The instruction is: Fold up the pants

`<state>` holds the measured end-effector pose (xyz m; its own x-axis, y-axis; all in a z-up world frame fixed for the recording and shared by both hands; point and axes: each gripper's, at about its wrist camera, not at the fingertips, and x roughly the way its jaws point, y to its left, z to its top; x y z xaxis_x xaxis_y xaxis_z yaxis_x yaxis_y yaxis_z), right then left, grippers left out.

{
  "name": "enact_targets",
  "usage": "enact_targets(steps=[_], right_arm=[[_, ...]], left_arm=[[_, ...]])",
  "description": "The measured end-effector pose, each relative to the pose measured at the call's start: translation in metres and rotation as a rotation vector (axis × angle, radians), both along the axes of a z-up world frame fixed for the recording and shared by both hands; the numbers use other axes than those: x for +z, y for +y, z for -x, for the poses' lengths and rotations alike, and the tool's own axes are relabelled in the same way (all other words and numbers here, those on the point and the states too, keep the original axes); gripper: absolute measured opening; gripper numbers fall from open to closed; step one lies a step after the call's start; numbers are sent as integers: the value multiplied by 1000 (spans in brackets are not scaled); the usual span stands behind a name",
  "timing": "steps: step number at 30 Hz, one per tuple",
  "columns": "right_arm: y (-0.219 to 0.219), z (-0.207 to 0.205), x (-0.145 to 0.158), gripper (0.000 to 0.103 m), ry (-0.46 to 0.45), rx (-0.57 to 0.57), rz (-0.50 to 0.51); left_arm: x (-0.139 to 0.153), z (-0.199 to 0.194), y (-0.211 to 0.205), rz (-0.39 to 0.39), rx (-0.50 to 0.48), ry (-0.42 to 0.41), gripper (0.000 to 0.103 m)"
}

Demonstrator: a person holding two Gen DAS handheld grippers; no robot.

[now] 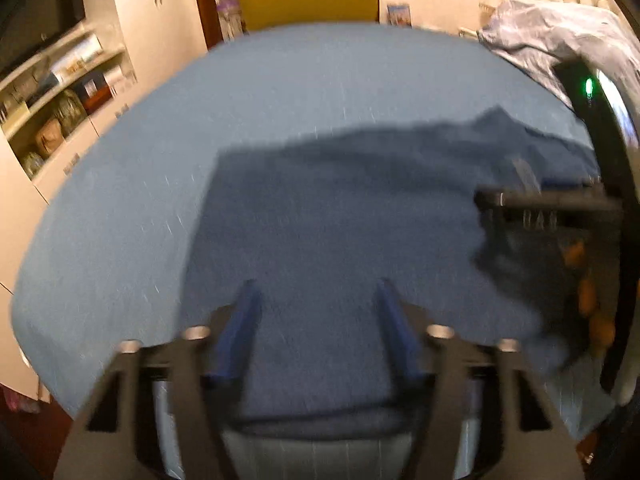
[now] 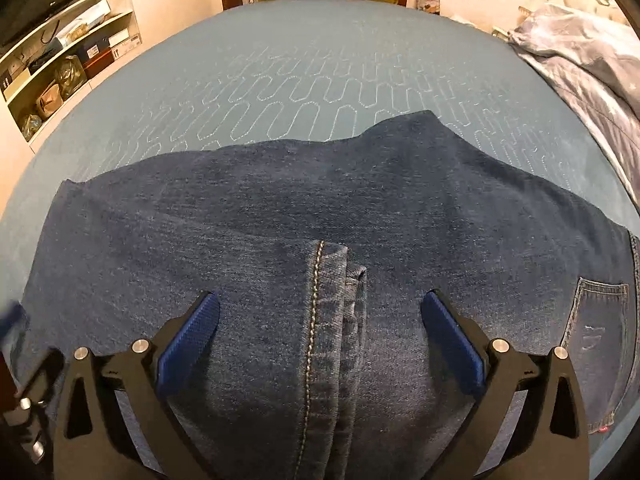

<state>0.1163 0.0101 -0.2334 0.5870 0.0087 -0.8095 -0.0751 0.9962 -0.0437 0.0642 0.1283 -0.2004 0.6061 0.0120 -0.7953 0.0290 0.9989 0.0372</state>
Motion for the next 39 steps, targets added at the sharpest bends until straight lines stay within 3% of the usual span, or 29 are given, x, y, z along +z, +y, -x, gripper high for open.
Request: enact_targets(steps=[4, 8, 10, 15, 17, 19, 22, 25, 29, 32, 35, 36, 38, 39], right_arm=[[1, 3, 4, 98, 26, 28, -11], [4, 31, 37, 98, -92, 1, -22], [10, 52, 42, 98, -99, 21, -45], [30, 80, 0, 97, 28, 78, 26], [21, 86, -8, 98, 0, 78, -38], [24, 86, -8, 99, -11, 92, -21], [19, 87, -3, 99, -9, 89, -65], [-11, 88, 7, 97, 2, 47, -217], [-41, 89, 13, 85, 43, 15, -345], [-54, 94, 12, 85, 71, -14, -436], [-61, 93, 13, 77, 89, -21, -459], [-64, 91, 14, 74, 95, -21, -459], [-74, 89, 16, 51, 114, -22, -481], [-78, 86, 16, 48, 123, -22, -481]], left_arm=[[-9, 11, 10, 37, -9, -30, 56], [-12, 13, 15, 33, -10, -45, 56], [-14, 14, 14, 37, -4, -56, 57], [-7, 20, 12, 46, 25, -83, 57], [4, 31, 17, 58, 41, -117, 60], [-6, 36, 20, 6, 35, -59, 64], [-6, 41, 21, -6, 6, -72, 65], [14, 36, 16, 31, -25, -100, 65], [43, 7, -15, 103, -235, -145, 65], [62, -45, -44, 260, -538, -112, 65], [60, -90, -70, 222, -731, -30, 63], [55, -107, -80, 183, -808, 22, 56], [48, -128, -98, 91, -922, 103, 46], [45, -138, -107, 69, -991, 150, 44]])
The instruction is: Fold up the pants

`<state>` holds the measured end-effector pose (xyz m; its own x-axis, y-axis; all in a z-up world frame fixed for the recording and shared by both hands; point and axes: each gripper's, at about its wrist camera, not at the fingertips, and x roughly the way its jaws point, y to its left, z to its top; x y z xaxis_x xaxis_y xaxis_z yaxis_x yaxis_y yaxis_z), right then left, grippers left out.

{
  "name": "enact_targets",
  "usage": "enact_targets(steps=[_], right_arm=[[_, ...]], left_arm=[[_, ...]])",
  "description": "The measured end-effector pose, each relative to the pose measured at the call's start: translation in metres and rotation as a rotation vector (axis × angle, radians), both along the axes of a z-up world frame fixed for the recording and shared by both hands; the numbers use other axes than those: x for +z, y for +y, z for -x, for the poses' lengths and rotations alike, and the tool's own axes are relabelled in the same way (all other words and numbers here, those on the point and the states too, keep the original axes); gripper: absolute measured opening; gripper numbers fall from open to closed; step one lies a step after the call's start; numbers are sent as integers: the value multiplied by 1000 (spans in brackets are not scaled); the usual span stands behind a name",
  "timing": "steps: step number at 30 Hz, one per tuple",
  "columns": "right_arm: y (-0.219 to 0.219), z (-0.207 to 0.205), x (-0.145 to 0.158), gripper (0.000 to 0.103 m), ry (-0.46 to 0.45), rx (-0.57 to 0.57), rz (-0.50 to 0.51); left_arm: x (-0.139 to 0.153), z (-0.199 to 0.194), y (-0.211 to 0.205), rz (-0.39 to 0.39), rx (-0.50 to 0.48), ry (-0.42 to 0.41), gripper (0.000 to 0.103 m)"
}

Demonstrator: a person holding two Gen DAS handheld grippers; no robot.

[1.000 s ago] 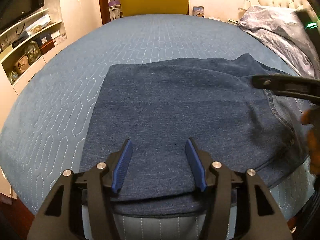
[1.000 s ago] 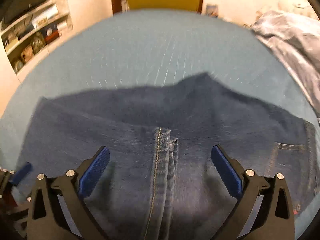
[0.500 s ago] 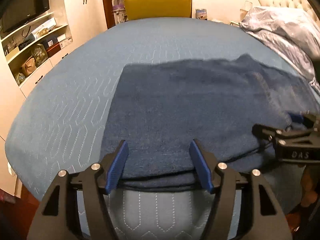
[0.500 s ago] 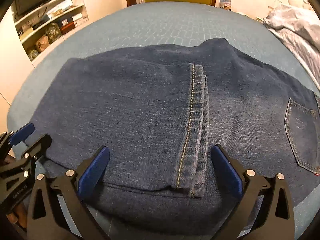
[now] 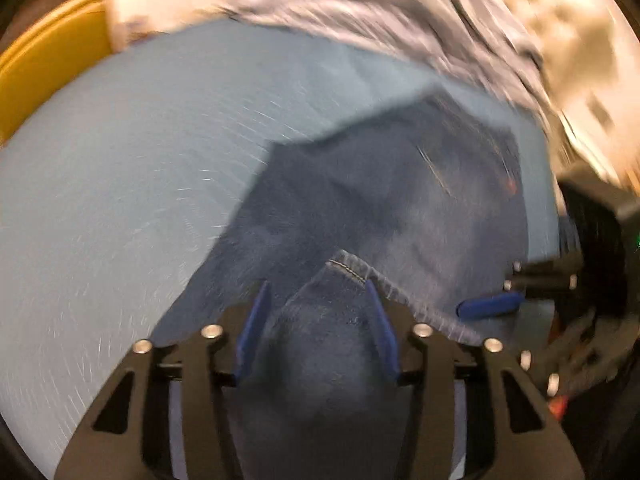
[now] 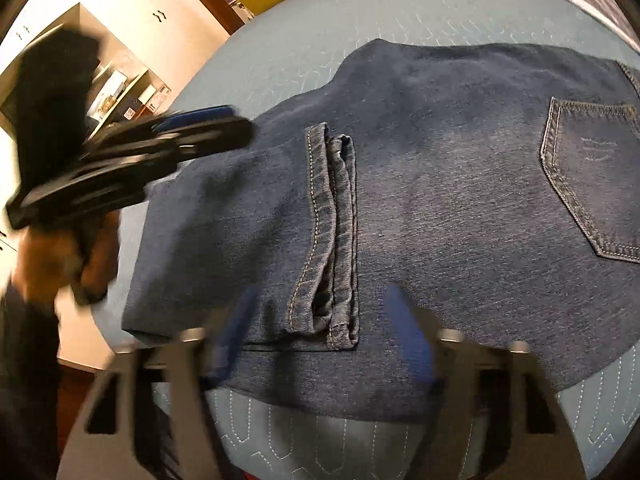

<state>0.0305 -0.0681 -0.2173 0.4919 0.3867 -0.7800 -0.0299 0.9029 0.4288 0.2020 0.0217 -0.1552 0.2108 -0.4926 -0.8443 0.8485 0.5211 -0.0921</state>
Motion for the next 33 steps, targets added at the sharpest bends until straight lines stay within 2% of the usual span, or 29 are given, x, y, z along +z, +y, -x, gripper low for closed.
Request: enact_targets(steps=[2, 5, 7, 10, 15, 16, 17, 18, 20, 23, 27, 28, 29, 30, 32, 33], right_arm=[[1, -2, 1, 43, 3, 18, 30], [7, 0, 2, 44, 3, 47, 81], [17, 2, 2, 44, 4, 61, 119], [23, 1, 4, 44, 10, 79, 170], [34, -1, 3, 40, 6, 100, 231], [34, 0, 3, 36, 3, 105, 236], [40, 0, 4, 32, 1, 107, 240], [41, 2, 5, 31, -6, 110, 251], [46, 4, 10, 25, -30, 126, 289], [53, 6, 21, 21, -66, 137, 319], [48, 8, 24, 20, -77, 134, 332], [51, 10, 14, 20, -65, 138, 341], [52, 11, 8, 21, -55, 143, 352], [51, 13, 8, 22, -60, 150, 364], [53, 12, 11, 26, -50, 136, 363], [51, 11, 12, 31, -42, 119, 358]], left_arm=[[-5, -15, -8, -28, -69, 42, 42], [-16, -35, -18, -76, -138, 79, 40], [-28, -44, -24, -77, -209, 198, 40], [-46, -48, -39, -161, -309, 258, 37], [-54, -70, -47, -139, -342, 361, 37], [-55, -66, -44, -142, -355, 362, 38], [-54, -61, -44, -148, -378, 351, 34], [-54, -58, -46, -161, -386, 339, 15], [-51, -53, -47, -159, -376, 330, 10], [-39, -50, -47, -142, -346, 275, 4], [-33, -50, -43, -119, -306, 271, 4], [-36, -50, -41, -126, -300, 268, 5], [-42, -48, -43, -144, -282, 246, 17], [-41, -49, -37, -145, -260, 235, 22], [-30, -49, -29, -99, -191, 198, 51], [-19, -49, -21, -63, -143, 162, 55]])
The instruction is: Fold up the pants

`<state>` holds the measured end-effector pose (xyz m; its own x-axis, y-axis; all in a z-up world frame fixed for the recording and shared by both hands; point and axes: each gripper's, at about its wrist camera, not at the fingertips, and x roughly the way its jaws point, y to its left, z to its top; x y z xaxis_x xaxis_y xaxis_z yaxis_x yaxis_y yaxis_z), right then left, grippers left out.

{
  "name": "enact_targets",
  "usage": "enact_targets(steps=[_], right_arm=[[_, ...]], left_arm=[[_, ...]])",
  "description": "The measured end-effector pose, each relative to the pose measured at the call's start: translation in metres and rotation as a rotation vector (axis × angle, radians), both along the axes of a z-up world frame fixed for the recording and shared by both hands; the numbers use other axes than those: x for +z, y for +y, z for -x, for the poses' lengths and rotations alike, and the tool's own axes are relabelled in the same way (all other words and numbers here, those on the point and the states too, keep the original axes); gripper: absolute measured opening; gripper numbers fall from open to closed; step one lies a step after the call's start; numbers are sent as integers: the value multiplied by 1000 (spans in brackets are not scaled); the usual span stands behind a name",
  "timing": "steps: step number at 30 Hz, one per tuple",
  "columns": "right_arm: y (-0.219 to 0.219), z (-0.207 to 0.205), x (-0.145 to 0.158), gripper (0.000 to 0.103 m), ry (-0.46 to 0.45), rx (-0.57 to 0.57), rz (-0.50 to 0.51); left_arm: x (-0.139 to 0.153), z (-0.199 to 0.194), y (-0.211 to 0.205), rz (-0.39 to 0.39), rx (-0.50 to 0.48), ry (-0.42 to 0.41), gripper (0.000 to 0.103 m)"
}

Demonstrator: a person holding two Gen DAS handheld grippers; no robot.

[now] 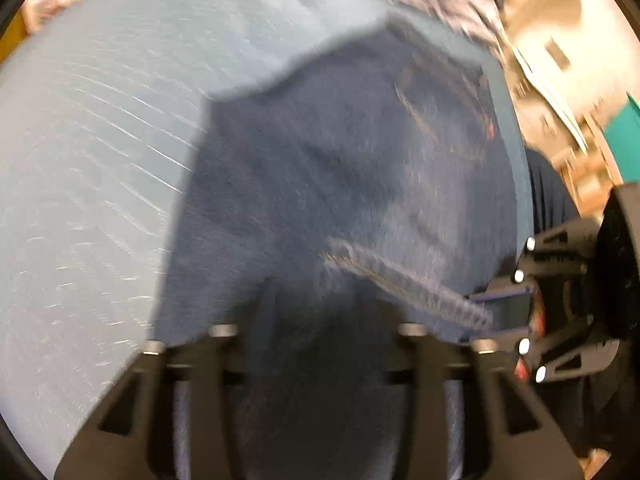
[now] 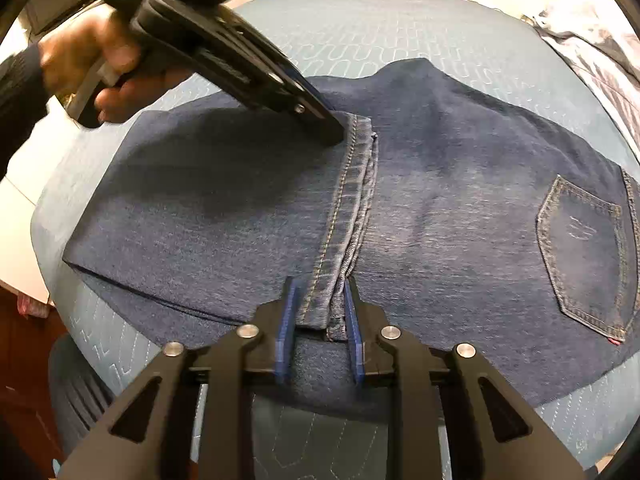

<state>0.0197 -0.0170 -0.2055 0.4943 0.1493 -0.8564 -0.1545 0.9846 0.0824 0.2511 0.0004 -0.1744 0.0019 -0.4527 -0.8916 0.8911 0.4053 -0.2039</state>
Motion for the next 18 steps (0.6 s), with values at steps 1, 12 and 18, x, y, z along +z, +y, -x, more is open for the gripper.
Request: enact_targets(steps=[1, 12, 18], right_arm=[[-4, 0, 1, 49, 1, -25, 19], [31, -51, 68, 74, -224, 35, -7], [40, -100, 5, 63, -94, 6, 200]], left_arm=[[12, 0, 12, 40, 51, -29, 59], [38, 141, 206, 175, 973, -343, 52], [-28, 215, 223, -18, 1089, -344, 52]])
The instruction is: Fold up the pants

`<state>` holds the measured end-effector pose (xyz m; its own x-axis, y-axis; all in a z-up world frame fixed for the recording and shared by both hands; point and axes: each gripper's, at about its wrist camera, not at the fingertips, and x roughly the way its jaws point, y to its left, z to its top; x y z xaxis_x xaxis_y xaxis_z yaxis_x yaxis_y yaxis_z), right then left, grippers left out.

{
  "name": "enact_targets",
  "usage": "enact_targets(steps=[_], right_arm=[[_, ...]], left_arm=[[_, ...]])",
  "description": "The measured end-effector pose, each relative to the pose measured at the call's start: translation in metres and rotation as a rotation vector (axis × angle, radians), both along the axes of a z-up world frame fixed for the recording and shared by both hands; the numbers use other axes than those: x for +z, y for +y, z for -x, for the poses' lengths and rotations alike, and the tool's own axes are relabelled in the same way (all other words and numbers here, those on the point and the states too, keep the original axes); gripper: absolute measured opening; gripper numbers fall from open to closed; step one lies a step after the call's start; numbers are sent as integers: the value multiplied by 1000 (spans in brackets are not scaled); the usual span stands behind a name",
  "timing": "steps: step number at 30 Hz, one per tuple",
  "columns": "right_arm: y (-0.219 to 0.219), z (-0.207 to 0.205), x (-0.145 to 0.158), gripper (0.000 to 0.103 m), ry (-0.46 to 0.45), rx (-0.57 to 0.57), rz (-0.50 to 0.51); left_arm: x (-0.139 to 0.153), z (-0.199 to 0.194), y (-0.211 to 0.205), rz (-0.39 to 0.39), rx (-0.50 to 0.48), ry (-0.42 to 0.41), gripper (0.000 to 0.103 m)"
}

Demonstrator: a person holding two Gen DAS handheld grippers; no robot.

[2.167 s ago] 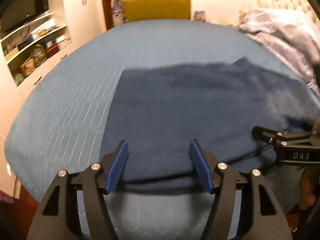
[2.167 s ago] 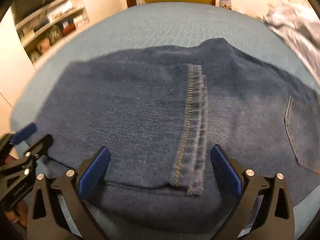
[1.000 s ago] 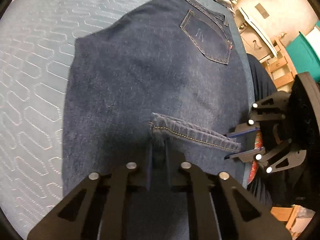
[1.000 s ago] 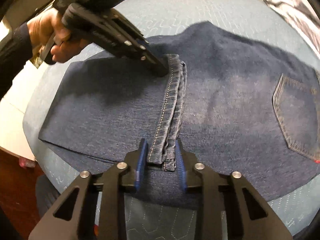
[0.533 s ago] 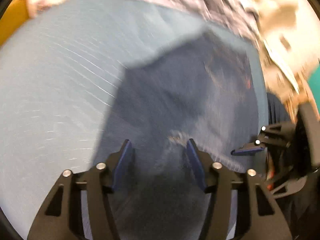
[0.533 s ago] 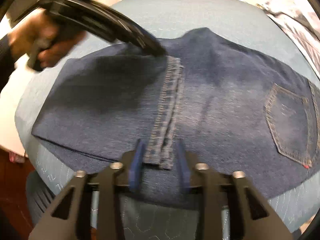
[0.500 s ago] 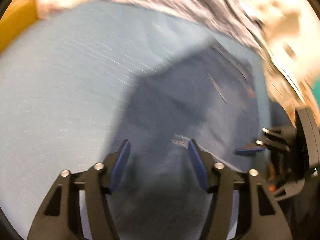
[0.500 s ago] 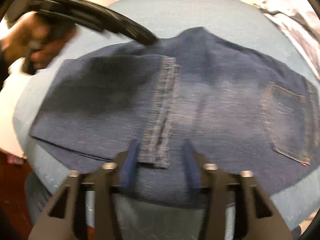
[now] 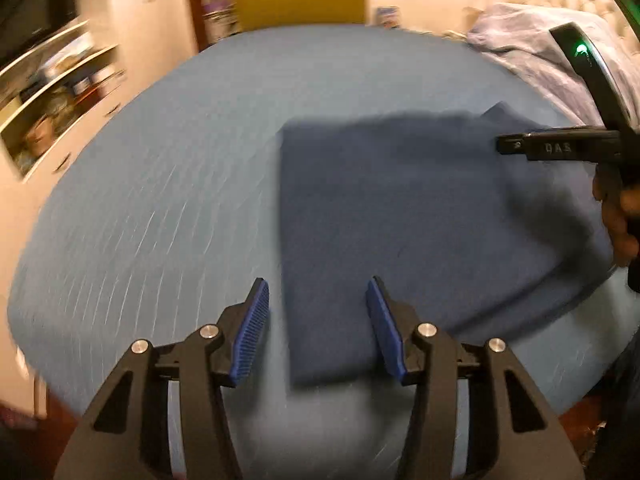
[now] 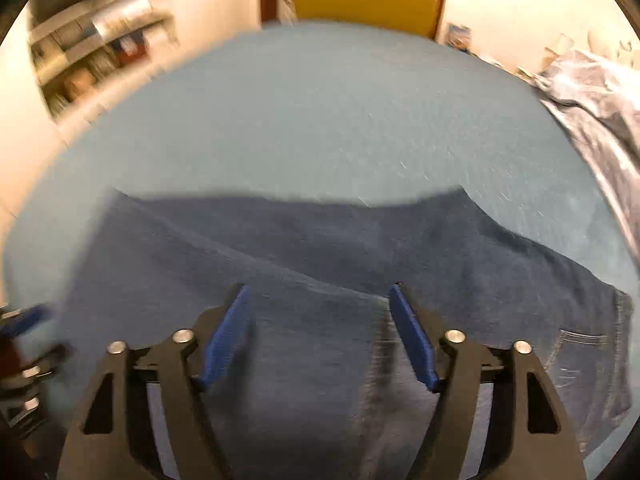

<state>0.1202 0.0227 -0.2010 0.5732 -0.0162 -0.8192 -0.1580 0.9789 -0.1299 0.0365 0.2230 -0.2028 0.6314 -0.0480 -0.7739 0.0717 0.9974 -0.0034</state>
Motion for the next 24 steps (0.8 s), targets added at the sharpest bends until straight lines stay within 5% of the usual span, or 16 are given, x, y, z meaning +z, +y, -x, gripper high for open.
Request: enact_targets(steps=[2, 5, 24], right_arm=[[-9, 0, -11, 70, -14, -1, -37], [-12, 4, -11, 71, -13, -15, -42], [-5, -3, -25, 79, -23, -44, -24]], left_arm=[[1, 14, 16, 101, 64, -24, 64], [-1, 18, 36, 265, 111, -26, 65], [-6, 21, 21, 319, 84, -4, 26]])
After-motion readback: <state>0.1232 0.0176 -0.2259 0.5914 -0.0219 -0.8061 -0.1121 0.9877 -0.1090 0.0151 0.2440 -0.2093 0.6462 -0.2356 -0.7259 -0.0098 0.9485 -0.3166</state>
